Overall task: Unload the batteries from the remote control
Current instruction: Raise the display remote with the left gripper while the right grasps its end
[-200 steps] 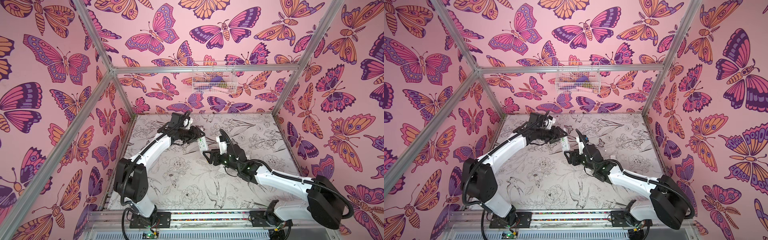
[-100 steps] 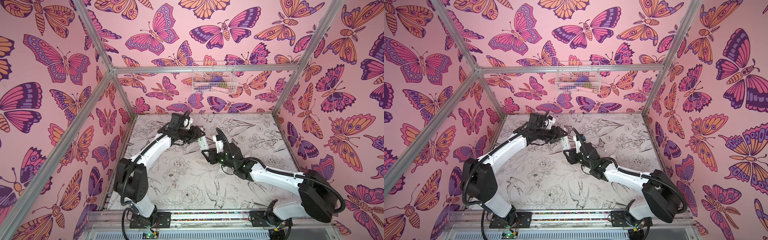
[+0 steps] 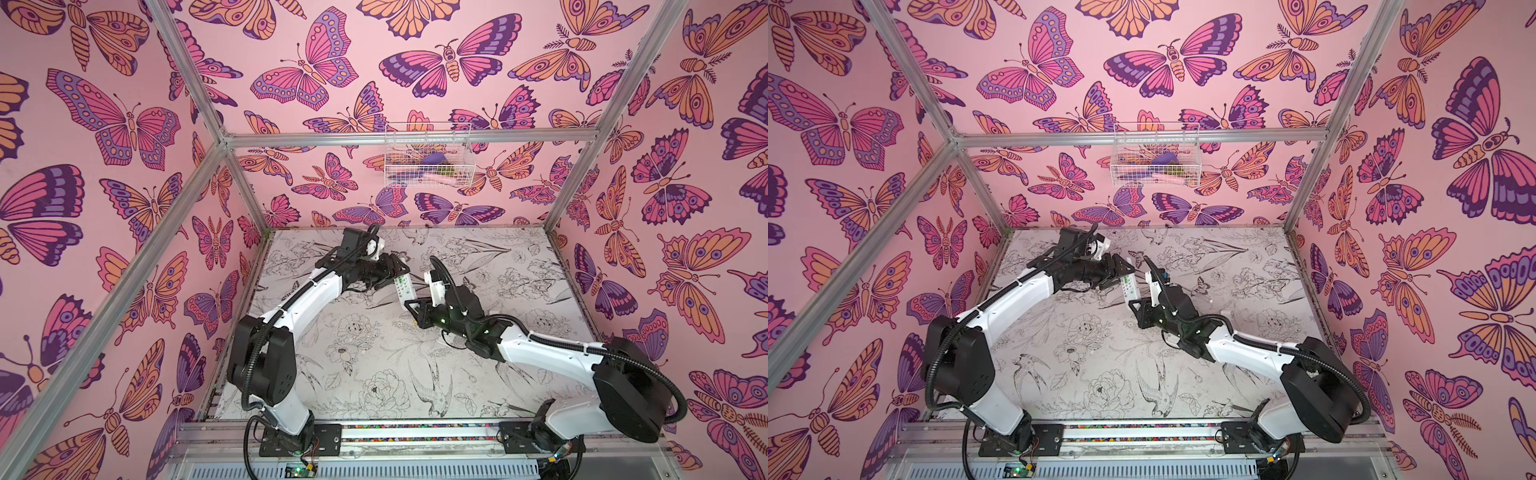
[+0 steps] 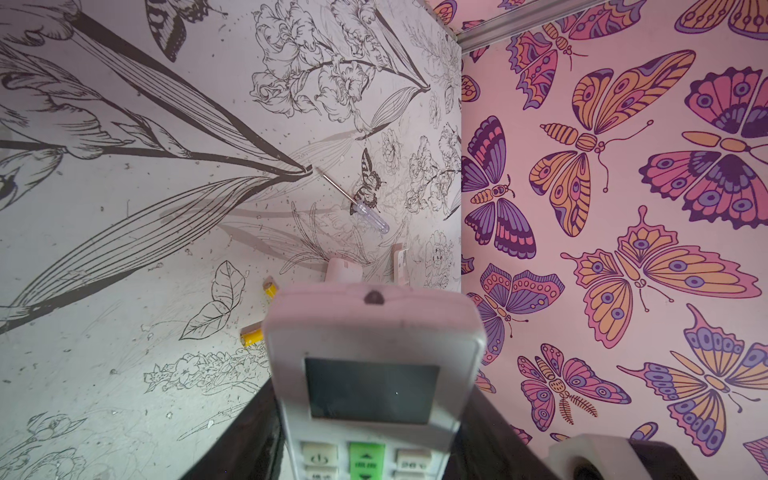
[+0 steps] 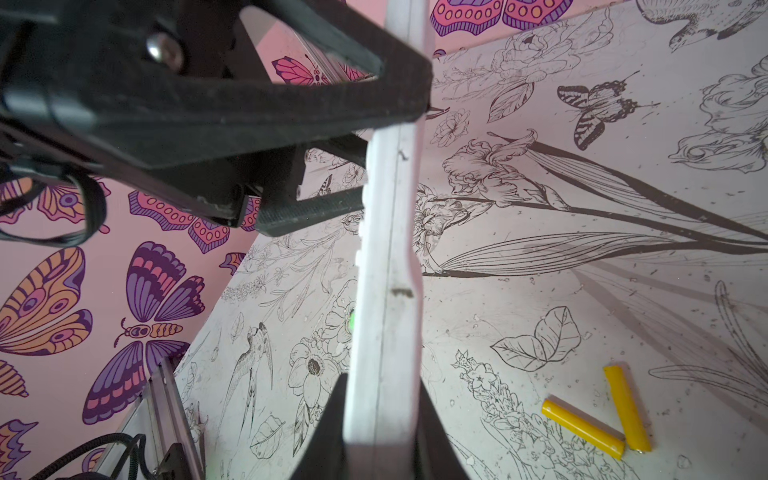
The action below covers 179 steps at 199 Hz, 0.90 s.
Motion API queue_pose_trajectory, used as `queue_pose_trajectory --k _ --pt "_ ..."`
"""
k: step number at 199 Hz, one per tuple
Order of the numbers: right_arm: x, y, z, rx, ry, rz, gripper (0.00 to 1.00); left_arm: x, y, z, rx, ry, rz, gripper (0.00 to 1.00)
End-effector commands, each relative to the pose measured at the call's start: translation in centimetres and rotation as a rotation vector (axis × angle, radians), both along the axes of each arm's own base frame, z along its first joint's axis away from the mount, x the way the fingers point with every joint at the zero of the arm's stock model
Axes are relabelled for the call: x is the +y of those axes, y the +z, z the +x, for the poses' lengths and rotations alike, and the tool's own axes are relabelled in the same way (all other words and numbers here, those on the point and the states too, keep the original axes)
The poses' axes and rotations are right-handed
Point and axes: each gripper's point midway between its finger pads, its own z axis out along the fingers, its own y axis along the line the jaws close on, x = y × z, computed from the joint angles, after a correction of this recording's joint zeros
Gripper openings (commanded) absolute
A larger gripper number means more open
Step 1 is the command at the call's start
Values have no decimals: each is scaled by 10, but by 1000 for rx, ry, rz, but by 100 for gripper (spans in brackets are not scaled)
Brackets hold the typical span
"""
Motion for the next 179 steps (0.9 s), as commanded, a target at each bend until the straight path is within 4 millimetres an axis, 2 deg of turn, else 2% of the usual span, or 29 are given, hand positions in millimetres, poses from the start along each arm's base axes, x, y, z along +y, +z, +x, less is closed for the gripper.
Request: queue_pose_trajectory --k 1,22,34,45,88,119,146,179 --pt "6 18 5 -55 -3 27 16 -1 11 -5 -28 -9 -17 72" --pt "-4 15 8 -77 -31 -12 15 1 21 -7 -52 -18 -28 85" --pt "-15 14 12 -92 -57 -37 14 3 31 -7 -78 -25 -39 94" --pt "-28 13 14 -121 -87 -86 13 7 41 -8 -104 -36 -36 97" --pt "-72 20 23 -343 -145 -424 4 33 70 -8 -160 -32 -91 97" --pt "-93 34 29 -549 -123 -699 1 42 91 -21 -175 -86 -173 96" --pt "-107 54 34 -757 -128 -899 1 40 95 -42 -162 -153 -226 95" --pt "-109 67 36 -974 -99 -1098 1 39 87 -54 -134 -171 -265 96"
